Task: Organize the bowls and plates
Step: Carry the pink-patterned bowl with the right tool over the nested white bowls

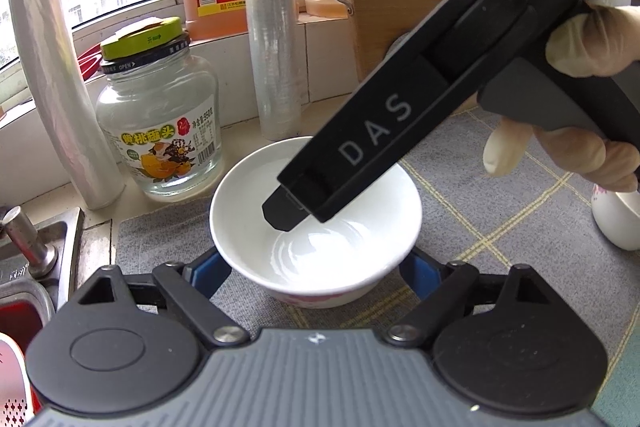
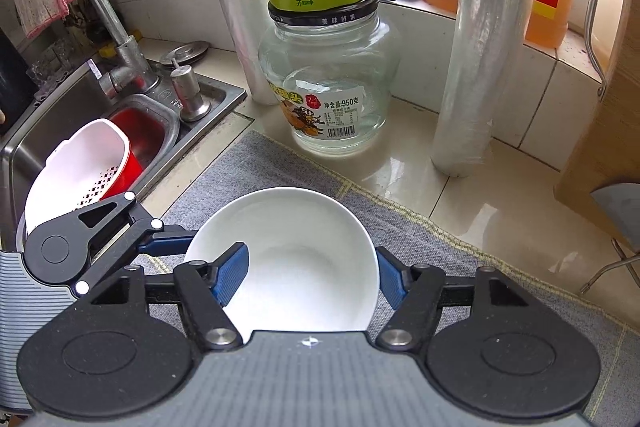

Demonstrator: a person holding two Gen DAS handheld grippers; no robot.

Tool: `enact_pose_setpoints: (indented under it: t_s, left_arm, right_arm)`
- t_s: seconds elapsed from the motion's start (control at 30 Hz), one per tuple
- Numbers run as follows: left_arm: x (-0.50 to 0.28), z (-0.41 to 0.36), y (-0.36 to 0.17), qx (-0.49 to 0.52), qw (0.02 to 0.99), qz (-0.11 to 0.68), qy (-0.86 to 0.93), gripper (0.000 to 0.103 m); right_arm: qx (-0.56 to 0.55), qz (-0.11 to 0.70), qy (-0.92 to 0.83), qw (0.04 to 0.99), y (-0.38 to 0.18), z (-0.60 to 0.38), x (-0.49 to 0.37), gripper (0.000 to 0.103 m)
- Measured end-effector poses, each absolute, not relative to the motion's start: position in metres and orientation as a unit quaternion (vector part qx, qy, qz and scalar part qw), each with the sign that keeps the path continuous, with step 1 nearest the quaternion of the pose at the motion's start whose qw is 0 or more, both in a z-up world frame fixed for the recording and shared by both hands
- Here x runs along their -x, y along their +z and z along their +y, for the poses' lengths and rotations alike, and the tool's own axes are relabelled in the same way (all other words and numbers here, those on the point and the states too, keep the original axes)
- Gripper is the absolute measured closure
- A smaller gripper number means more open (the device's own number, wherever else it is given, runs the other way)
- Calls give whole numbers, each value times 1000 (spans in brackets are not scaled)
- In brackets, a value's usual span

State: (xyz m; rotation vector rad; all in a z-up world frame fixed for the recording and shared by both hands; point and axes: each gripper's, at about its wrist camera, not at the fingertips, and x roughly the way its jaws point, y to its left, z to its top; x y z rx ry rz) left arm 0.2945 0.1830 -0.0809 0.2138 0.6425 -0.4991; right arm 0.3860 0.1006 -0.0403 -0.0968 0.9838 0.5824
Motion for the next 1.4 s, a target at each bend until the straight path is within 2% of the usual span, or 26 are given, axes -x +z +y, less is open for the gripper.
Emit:
enact_pose_setpoints:
  t_s: [0.67,1.4]
  left_arm:
    - [-242,166,-45,-140,900,327,-253,13]
    - [-183,84,-2,-183,868,311,-342,13]
  right_arm:
    - [12,444,289,848,-7,67,-319,30]
    - [-6,430,215,877,31,-33,-232,29]
